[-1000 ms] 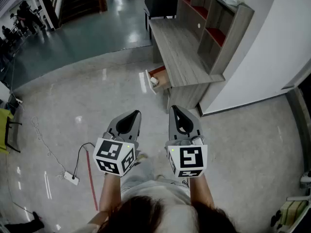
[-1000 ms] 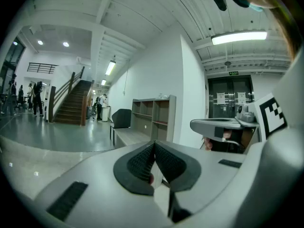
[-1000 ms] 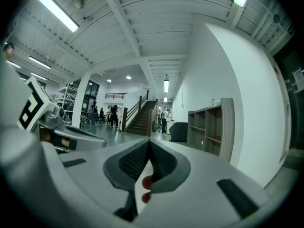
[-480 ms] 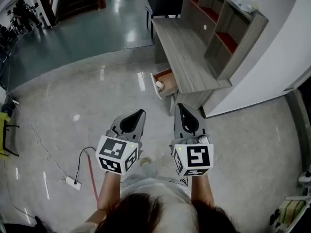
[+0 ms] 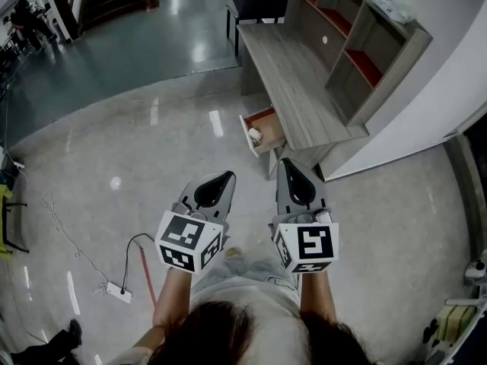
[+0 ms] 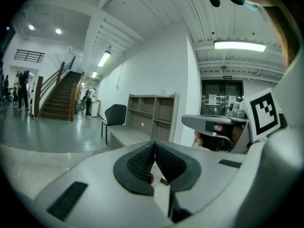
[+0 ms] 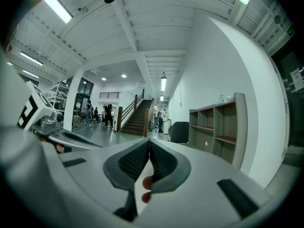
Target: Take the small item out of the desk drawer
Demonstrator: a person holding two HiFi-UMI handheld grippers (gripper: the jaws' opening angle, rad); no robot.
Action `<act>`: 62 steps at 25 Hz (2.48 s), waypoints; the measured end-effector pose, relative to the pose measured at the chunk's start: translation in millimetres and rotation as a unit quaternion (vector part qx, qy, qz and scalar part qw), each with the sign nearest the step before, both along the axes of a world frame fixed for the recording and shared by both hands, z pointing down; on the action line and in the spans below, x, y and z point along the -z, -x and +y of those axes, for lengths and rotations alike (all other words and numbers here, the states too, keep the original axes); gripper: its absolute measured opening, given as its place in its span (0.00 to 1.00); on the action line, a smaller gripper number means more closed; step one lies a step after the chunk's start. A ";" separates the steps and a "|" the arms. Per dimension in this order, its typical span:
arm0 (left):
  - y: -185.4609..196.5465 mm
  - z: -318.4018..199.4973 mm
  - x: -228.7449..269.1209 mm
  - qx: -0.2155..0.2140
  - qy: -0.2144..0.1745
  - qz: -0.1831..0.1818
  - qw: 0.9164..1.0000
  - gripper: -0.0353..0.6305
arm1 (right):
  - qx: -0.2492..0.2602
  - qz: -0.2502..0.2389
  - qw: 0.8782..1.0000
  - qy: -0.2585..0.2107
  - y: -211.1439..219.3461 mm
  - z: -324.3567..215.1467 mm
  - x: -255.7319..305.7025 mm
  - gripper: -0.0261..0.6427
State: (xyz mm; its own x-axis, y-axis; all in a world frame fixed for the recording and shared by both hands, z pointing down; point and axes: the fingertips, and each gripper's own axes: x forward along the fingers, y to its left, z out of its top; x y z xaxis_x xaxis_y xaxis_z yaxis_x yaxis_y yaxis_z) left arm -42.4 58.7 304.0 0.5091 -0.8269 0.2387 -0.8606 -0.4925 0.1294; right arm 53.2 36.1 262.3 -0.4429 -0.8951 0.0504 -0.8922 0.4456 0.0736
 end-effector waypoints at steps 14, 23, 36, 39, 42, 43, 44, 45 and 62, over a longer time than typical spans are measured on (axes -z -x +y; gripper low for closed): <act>29.7 -69.0 -20.3 0.007 0.014 0.008 1.000 0.08 | -0.007 0.023 0.999 0.024 16.4 -67.3 -29.0 0.08; 37.2 -147.3 -39.8 0.010 0.034 0.012 0.999 0.08 | -0.013 0.041 0.998 0.049 20.2 -145.7 -53.2 0.08; 40.4 -245.3 -54.6 0.005 0.048 0.013 0.999 0.08 | 0.010 0.082 0.994 0.074 36.2 -244.1 -88.4 0.08; 40.4 -262.6 -62.4 0.006 0.054 0.012 0.998 0.08 | 0.021 0.098 0.992 0.079 38.8 -262.6 -100.4 0.08; 42.1 -277.2 -72.0 0.010 0.063 0.012 0.998 0.08 | 0.039 0.117 0.989 0.083 44.7 -277.7 -114.3 0.08; 42.4 -281.8 -75.1 0.011 0.066 0.012 0.998 0.08 | 0.045 0.123 0.988 0.087 46.1 -282.2 -119.7 0.08; 42.6 -286.2 -78.1 0.012 0.068 0.011 0.998 0.08 | 0.050 0.128 0.986 0.091 47.2 -286.5 -125.2 0.08; 42.9 -290.2 -80.9 0.013 0.071 0.011 0.997 0.08 | 0.056 0.133 0.985 0.095 48.1 -290.4 -130.7 0.08; 55.5 -344.0 -127.8 0.046 0.103 0.009 0.994 0.08 | 0.130 0.211 0.954 0.171 65.0 -346.3 -234.7 0.08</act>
